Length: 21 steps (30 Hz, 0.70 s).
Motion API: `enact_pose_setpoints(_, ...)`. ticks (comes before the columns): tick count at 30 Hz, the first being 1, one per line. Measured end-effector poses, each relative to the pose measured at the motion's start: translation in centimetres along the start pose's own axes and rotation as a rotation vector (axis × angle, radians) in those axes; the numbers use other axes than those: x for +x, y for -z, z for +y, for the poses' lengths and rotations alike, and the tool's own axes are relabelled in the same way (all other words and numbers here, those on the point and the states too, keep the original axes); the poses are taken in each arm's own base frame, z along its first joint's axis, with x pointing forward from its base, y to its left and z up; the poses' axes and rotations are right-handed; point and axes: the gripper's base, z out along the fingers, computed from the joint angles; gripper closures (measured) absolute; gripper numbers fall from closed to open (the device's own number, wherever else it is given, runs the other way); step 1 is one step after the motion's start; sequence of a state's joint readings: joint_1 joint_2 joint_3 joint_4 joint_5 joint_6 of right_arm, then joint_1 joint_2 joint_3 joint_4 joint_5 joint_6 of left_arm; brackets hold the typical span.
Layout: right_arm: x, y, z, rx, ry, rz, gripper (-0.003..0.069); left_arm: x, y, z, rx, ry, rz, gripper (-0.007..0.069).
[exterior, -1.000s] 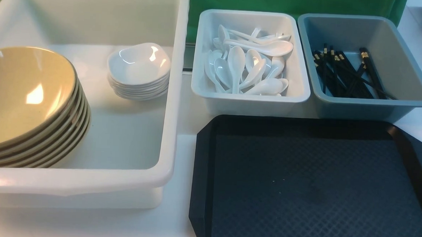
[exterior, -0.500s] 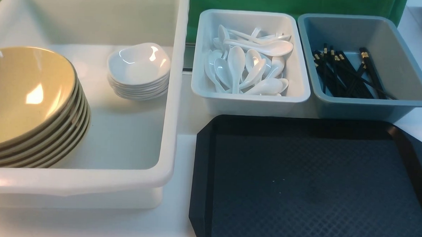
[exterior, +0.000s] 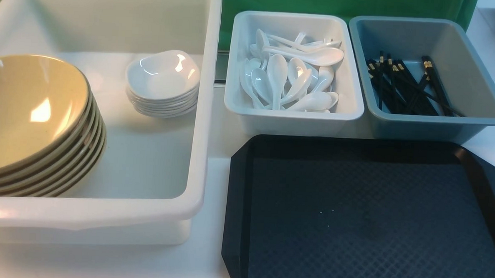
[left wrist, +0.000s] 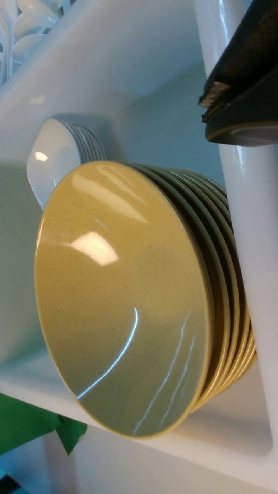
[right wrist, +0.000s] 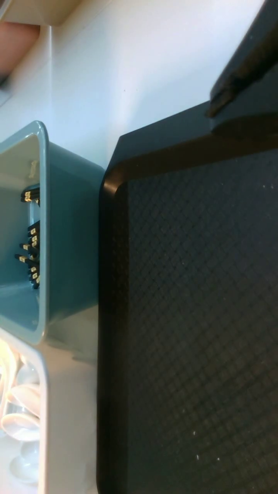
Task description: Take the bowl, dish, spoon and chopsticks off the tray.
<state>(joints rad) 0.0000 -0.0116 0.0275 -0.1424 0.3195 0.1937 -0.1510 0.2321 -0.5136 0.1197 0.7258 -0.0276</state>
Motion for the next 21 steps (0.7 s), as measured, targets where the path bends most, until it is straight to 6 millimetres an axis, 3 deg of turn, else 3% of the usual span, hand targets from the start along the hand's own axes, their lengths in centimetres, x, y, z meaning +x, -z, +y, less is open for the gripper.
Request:
enact_pose_setpoints(7, 0.0, 0.0, 0.0, 0.000, 0.000, 0.000, 0.0618, 1.0, -0.9, -0.3, 0.023, 0.019, 0.016, 0.0632)
enact_pose_setpoints(13, 0.0, 0.0, 0.0, 0.000, 0.000, 0.000, 0.0615, 3.6, -3.1, -0.8, 0.014, 0.044, -0.208, 0.0632)
enact_pose_setpoints(14, 0.0, 0.0, 0.0, 0.000, 0.000, 0.000, 0.0614, 5.2, -3.7, -0.8, -0.030, 0.047, -0.283, 0.0632)
enact_pose_setpoints(15, 0.0, 0.0, 0.0, 0.000, 0.000, 0.000, 0.0614, 5.4, -3.7, -0.7, -0.036, 0.046, -0.288, 0.0632)
enact_pose_setpoints(18, 0.0, 0.0, 0.0, 0.000, 0.000, 0.000, 0.0614, 8.8, -4.5, -0.5, -0.125, 0.098, -0.314, 0.0632)
enact_pose_setpoints(21, 0.0, 0.0, 0.0, 0.000, 0.000, 0.000, 0.0614, 10.1, -4.8, -0.5, -0.152, 0.103, -0.275, 0.0634)
